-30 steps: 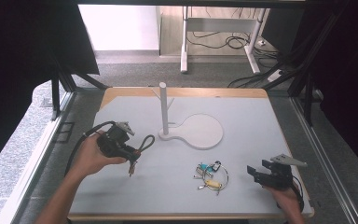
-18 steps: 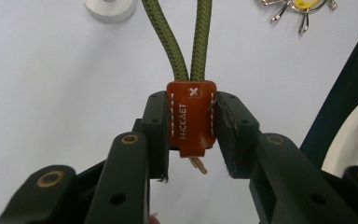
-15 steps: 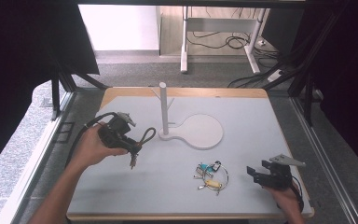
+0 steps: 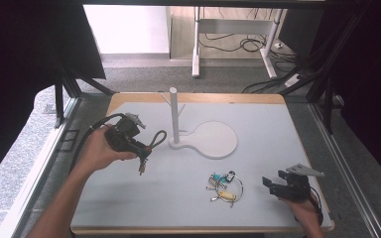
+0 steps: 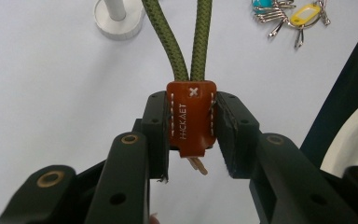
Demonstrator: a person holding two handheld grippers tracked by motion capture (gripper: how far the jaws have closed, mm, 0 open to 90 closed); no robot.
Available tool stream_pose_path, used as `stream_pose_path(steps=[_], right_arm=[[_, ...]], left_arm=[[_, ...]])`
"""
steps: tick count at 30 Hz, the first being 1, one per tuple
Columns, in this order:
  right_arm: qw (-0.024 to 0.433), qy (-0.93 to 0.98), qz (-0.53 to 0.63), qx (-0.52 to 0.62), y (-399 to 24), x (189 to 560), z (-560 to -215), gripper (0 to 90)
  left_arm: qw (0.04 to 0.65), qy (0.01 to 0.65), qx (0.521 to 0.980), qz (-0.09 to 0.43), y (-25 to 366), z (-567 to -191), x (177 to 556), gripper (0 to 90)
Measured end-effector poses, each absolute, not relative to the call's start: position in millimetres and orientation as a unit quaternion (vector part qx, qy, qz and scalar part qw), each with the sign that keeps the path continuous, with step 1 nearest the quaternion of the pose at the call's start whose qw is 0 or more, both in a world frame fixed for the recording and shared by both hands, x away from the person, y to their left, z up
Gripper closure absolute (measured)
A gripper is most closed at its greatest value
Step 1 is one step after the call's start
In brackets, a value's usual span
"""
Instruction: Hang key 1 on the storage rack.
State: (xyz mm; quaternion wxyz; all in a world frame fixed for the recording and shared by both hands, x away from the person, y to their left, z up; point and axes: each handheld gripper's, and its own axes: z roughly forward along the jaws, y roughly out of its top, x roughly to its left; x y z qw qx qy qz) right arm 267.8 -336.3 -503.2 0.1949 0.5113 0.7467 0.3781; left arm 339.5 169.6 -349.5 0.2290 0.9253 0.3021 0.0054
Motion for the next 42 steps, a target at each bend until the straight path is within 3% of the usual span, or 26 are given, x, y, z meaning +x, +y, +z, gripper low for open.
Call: stream_pose_path(steps=[42], right_arm=[[0.197, 0.744, 0.38, 0.513, -340, 268, -502, 27.3]], left_arm=[[0.243, 0.317, 0.917, 0.022, 160, -313, 373, 66.9]])
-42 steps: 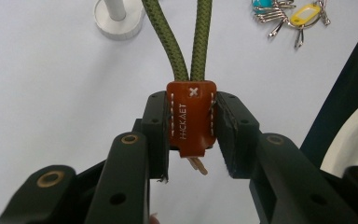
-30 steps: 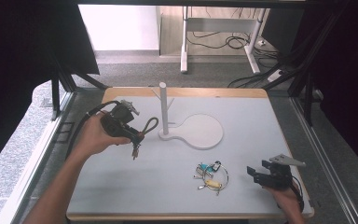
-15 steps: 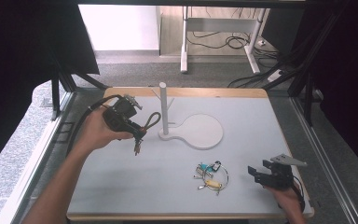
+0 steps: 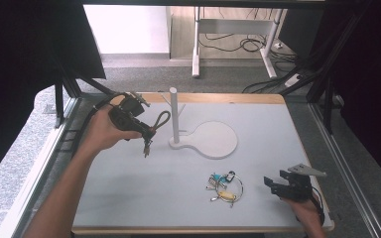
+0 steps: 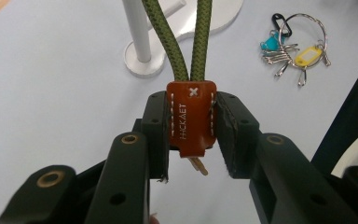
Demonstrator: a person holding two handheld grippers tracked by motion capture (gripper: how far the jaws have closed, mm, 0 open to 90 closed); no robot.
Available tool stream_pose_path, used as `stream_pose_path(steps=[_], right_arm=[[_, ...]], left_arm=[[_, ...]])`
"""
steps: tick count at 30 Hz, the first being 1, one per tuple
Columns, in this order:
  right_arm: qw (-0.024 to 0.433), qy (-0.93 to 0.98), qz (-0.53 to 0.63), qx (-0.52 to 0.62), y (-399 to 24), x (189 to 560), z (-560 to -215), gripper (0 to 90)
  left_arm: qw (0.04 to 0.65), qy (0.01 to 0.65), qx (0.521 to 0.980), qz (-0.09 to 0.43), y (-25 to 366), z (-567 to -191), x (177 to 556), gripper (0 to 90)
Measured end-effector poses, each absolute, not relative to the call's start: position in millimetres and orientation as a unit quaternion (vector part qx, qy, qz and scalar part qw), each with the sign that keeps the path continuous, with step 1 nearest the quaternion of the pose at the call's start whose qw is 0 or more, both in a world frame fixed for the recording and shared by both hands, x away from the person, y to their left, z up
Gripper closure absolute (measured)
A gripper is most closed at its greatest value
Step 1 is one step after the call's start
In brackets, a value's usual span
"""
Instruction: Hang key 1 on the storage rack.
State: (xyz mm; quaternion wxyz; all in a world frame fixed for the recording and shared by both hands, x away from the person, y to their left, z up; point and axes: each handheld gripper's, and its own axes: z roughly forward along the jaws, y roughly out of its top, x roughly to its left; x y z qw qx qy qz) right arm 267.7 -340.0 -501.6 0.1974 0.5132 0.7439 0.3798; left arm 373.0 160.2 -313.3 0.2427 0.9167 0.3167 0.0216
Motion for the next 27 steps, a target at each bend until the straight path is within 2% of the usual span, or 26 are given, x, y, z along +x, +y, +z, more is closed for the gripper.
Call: stream_pose_path(steps=[27], right_arm=[[0.2, 0.749, 0.374, 0.509, -338, 267, -502, 27.3]], left_arm=[[0.276, 0.351, 0.895, 0.005, 181, -307, 409, 66.9]])
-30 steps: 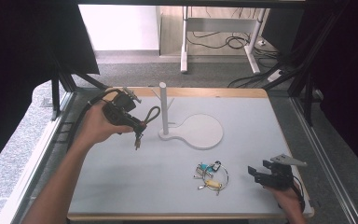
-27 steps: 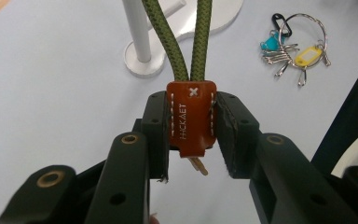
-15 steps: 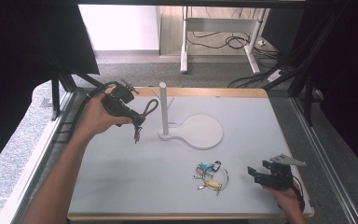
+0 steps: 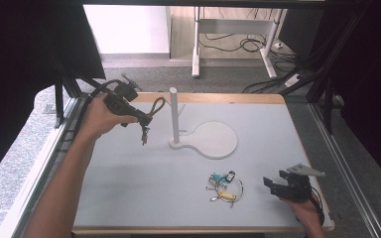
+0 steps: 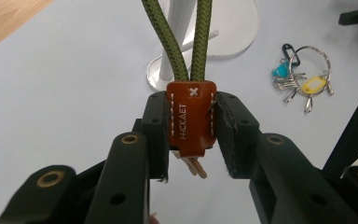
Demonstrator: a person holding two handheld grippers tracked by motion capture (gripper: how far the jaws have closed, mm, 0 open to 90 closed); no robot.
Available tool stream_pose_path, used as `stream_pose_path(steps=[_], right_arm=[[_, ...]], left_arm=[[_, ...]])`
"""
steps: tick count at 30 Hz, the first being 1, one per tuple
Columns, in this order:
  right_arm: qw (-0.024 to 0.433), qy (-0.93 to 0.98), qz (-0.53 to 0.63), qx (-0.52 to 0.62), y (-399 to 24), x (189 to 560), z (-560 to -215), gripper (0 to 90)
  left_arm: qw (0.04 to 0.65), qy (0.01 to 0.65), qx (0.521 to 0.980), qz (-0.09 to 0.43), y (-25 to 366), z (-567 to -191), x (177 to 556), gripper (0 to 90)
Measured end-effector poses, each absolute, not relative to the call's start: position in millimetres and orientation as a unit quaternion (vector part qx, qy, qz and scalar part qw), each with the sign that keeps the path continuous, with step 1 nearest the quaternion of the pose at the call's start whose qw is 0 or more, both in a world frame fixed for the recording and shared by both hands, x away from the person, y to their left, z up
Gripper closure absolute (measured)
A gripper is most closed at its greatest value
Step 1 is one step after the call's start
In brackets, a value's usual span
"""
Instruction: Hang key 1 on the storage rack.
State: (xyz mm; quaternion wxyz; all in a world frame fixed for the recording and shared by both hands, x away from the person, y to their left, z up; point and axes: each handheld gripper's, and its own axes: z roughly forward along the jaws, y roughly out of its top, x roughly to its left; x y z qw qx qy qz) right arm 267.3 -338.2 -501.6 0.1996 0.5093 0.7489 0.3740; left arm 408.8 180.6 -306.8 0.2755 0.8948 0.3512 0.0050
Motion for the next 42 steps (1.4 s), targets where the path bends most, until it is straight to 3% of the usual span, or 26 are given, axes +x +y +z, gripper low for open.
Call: stream_pose_path(steps=[19, 42], right_arm=[[0.195, 0.748, 0.377, 0.509, -340, 267, -501, 27.3], [0.197, 0.747, 0.378, 0.51, -342, 267, -500, 27.4]], left_arm=[[0.29, 0.373, 0.881, -0.013, 186, -311, 439, 66.9], [0.281, 0.368, 0.886, -0.025, 172, -324, 448, 66.9]])
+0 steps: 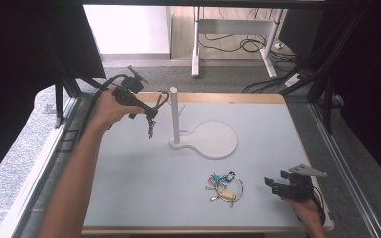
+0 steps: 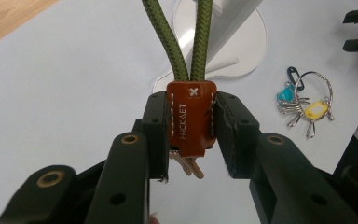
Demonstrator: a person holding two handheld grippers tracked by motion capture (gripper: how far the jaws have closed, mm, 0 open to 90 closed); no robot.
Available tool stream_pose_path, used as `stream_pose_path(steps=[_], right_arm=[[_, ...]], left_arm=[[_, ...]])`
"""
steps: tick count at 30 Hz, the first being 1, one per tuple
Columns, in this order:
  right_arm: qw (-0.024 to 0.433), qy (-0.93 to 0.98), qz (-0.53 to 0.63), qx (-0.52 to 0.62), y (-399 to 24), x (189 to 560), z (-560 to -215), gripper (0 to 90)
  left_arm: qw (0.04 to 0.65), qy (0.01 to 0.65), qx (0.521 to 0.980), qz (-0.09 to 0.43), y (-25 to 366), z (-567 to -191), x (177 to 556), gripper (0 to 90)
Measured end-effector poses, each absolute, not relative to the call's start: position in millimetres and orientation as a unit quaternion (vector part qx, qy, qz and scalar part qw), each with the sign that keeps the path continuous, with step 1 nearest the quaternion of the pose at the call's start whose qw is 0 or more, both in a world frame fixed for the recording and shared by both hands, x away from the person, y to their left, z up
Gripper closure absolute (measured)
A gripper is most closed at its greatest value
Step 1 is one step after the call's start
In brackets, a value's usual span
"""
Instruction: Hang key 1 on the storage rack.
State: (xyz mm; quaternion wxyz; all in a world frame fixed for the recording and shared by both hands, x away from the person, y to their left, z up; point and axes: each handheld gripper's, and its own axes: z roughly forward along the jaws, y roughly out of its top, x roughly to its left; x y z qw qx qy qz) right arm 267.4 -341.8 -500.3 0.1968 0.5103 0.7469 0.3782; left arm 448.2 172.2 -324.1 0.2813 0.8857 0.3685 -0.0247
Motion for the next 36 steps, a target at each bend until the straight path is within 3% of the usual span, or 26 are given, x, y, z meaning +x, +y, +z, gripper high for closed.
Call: stream_pose_path(steps=[29, 36], right_arm=[[0.192, 0.743, 0.384, 0.514, -345, 267, -498, 27.4], [0.2, 0.742, 0.384, 0.512, -343, 266, -498, 27.8]], left_arm=[[0.275, 0.356, 0.893, -0.027, 159, -348, 447, 66.1], [0.277, 0.355, 0.893, -0.007, 162, -345, 443, 56.5]])
